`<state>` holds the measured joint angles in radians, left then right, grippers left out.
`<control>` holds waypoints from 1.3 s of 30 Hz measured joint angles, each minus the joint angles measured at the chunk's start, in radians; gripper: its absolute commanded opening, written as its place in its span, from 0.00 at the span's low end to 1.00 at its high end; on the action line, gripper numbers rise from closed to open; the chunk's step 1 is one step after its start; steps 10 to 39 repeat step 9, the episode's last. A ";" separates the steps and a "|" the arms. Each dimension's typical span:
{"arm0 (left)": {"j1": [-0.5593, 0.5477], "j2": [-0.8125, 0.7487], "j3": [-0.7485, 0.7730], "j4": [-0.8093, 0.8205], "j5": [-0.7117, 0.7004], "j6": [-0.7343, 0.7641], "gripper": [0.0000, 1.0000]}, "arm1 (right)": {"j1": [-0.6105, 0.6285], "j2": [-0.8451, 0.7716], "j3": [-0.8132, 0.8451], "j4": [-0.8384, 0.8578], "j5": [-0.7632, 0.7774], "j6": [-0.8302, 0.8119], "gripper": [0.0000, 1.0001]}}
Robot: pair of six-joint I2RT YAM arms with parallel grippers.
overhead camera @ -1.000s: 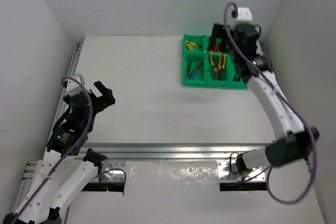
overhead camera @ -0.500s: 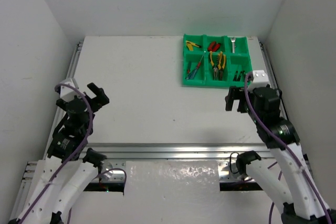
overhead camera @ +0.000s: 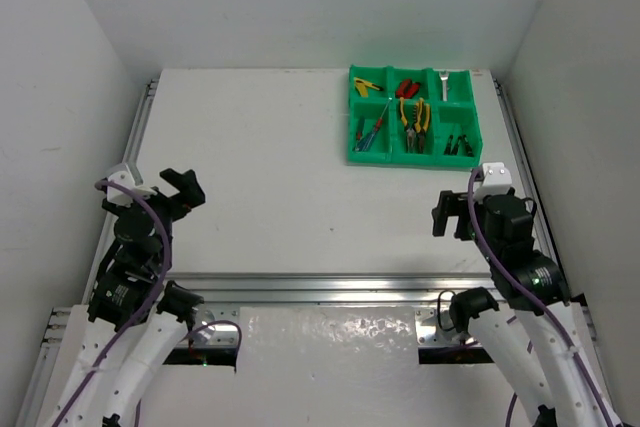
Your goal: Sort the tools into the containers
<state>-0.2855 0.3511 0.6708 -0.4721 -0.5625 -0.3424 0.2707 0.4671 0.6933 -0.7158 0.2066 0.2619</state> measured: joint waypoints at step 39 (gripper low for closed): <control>0.000 0.001 -0.004 0.020 0.007 0.001 1.00 | 0.000 0.011 -0.005 0.004 -0.009 0.000 0.99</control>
